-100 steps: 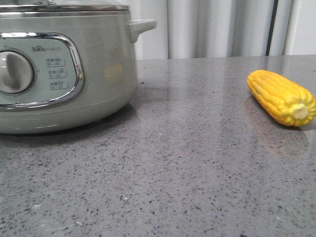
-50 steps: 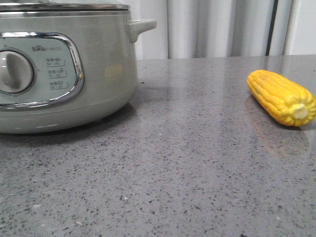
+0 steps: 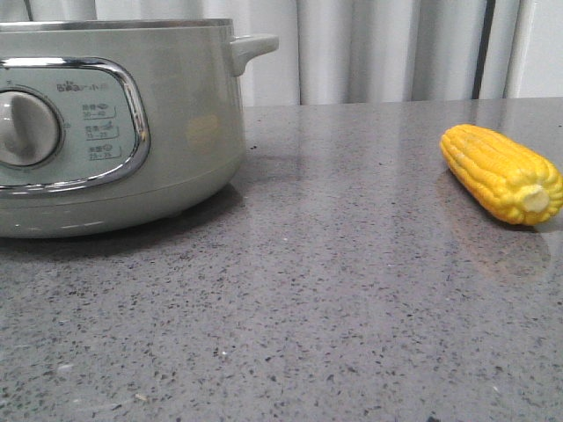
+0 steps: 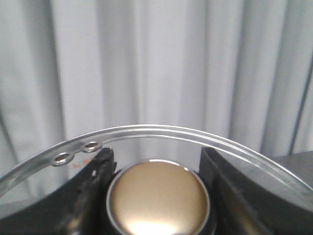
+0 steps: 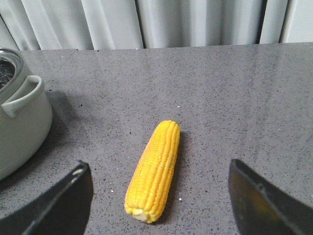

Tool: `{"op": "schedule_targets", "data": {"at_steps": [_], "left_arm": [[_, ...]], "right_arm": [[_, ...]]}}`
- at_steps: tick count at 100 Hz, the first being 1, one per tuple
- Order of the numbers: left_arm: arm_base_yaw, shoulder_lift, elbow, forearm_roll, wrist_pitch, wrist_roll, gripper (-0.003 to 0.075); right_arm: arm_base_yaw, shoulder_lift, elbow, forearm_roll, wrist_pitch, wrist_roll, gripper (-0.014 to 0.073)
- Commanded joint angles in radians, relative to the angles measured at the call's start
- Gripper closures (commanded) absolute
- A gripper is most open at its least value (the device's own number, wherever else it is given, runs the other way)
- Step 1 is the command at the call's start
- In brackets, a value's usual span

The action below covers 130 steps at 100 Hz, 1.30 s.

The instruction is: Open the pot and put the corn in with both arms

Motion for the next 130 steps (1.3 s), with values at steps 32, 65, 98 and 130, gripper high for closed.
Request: {"op": "schedule_targets", "data": {"at_steps": [32,65,98,130], "left_arm": [[0.499,-0.111,-0.002,-0.004,0.139,0.000,0.0609],[0.688,-0.105,0.204,-0.030,-0.072,0.000,0.0609],[0.696,-0.041,0.394,-0.045,-0.108,0.000,0.0609],[0.661,0.044,0.485,-0.045,-0.394,-0.001,0.0601]], "right_arm": [[-0.004,0.011,-0.025,-0.007,-0.072,-0.009,0.0091],[-0.004,0.011,-0.025,-0.007,-0.073,-0.009,0.0091],[-0.004,0.011,-0.025,-0.007,-0.075,-0.009,0.0091],[-0.004,0.011,-0.025,-0.007,-0.060,-0.009,0.0091]]}}
